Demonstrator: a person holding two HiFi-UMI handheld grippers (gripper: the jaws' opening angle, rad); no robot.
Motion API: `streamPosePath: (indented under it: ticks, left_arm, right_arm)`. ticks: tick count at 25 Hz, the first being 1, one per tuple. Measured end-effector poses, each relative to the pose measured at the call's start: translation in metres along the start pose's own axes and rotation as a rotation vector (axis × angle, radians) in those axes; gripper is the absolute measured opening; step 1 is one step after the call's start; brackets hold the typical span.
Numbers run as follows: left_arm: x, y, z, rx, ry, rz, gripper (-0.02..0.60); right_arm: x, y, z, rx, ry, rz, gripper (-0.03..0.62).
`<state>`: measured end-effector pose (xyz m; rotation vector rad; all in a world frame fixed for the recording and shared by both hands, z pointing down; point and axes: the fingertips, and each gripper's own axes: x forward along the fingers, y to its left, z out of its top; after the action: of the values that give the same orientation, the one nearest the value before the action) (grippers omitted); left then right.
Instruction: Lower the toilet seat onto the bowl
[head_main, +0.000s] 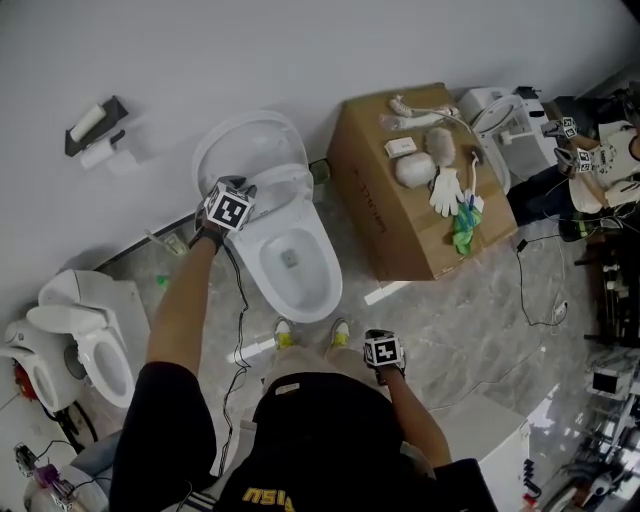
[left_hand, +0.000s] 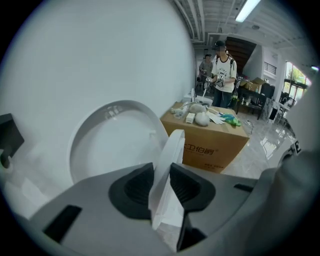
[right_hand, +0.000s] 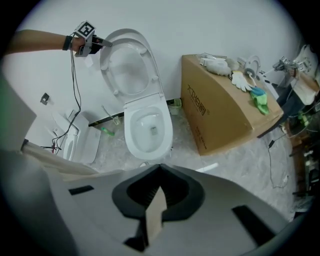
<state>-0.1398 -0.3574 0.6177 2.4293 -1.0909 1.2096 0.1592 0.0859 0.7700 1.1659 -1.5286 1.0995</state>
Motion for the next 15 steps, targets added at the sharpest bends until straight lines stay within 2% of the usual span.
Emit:
streamPosePath:
  ticks: [5,11,15]
  left_arm:
    - [-0.005,-0.024,0.001,-0.010,0.002,-0.019,0.117]
    - [-0.014,-0.040,-0.006,-0.007,0.005,-0.009,0.117]
    - [-0.016,-0.053,-0.009,-0.028,-0.013,-0.004,0.121]
  right_arm:
    - [0.002,0.007,0.000,-0.051,0.022,0.052,-0.008]
    - [0.013,0.022,-0.008,-0.196,0.113,0.111,-0.008]
    - [0.020,0.024,-0.023,-0.181,0.183,0.152,-0.008]
